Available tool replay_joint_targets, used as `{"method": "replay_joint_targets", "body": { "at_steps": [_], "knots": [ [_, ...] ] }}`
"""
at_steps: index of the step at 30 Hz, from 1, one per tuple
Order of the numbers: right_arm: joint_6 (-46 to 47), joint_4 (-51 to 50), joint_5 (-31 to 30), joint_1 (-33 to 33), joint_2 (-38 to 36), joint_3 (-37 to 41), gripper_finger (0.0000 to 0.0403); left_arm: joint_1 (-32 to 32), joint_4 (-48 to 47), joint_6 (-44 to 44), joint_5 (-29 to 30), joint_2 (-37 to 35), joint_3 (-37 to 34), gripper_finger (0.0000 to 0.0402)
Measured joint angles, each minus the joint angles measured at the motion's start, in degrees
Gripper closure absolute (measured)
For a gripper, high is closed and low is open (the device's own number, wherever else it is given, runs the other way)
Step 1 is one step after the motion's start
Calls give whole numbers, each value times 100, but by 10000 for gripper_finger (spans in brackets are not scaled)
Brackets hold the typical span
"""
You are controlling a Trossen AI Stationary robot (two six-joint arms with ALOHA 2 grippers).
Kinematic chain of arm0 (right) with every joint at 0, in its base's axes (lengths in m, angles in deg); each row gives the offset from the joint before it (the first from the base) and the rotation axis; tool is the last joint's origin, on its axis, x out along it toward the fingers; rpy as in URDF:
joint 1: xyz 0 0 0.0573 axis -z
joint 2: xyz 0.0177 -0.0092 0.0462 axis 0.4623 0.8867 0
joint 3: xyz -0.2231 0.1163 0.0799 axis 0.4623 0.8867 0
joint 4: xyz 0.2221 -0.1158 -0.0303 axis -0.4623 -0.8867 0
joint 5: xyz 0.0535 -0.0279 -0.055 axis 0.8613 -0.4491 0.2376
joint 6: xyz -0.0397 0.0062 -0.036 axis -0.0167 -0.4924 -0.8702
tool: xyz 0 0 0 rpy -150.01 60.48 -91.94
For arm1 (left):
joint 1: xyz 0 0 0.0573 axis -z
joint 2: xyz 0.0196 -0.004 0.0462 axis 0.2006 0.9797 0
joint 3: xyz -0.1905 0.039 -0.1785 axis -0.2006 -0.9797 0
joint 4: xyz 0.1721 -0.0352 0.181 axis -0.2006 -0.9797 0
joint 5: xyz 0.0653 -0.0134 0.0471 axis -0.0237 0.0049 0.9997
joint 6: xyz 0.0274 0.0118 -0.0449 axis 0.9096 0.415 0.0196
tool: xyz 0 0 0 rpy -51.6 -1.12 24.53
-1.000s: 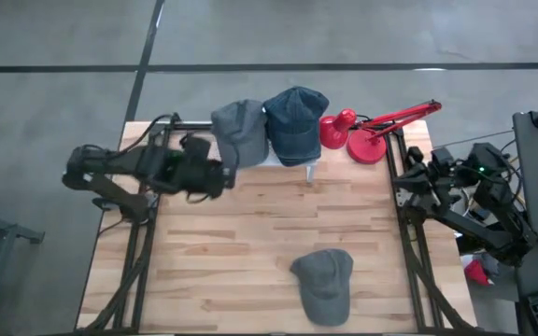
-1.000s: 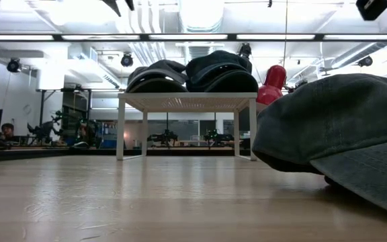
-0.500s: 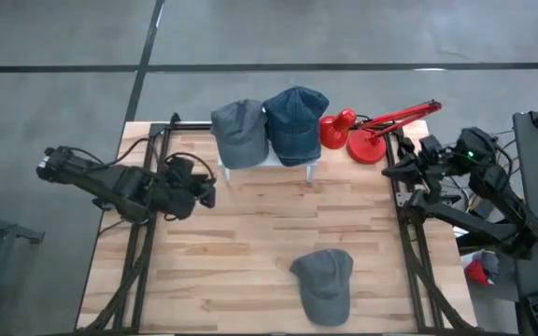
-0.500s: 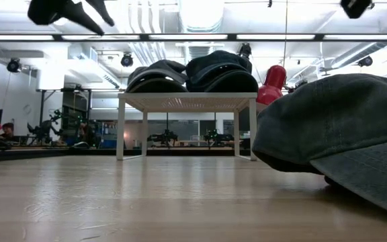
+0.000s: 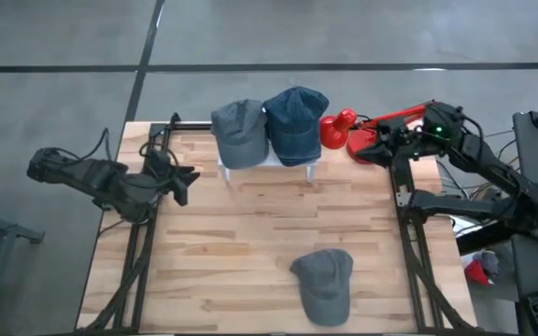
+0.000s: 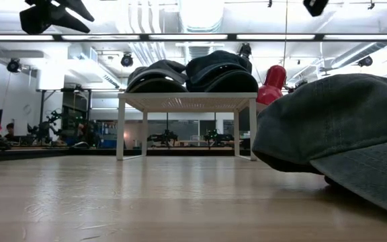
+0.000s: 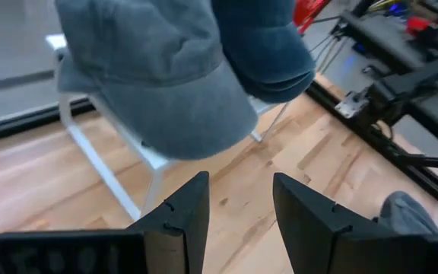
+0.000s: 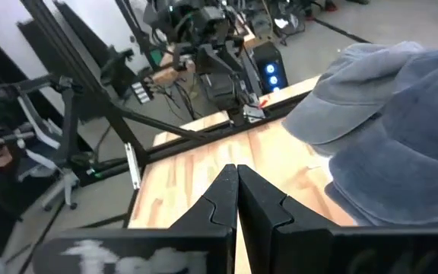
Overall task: Pick & Place hat
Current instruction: Stack the gray cap on the gray cap on the shelf
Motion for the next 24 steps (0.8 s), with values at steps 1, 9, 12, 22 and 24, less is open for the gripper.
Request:
{"method": "replay_joint_targets", "body": {
  "at_steps": [1, 9, 12, 22, 24],
  "knots": [
    [-21, -12, -144, -154, 119, -73, 394, 0, 111, 143, 2, -84, -62, 259],
    [10, -665, -1577, -1662, 1153, -725, 394, 0, 470, 666, -55, -693, -551, 259],
    [279, -782, -2041, -2251, 1480, -933, 394, 0, 512, 796, -188, -864, -677, 259],
    [2073, -1897, -3708, -4121, 2435, -1485, 394, 0, 574, 1258, -407, -1232, -876, 259],
    [2523, -1943, -3876, -4429, 2610, -1534, 394, 0, 544, 1388, -467, -1292, -920, 259]
  ]
}}
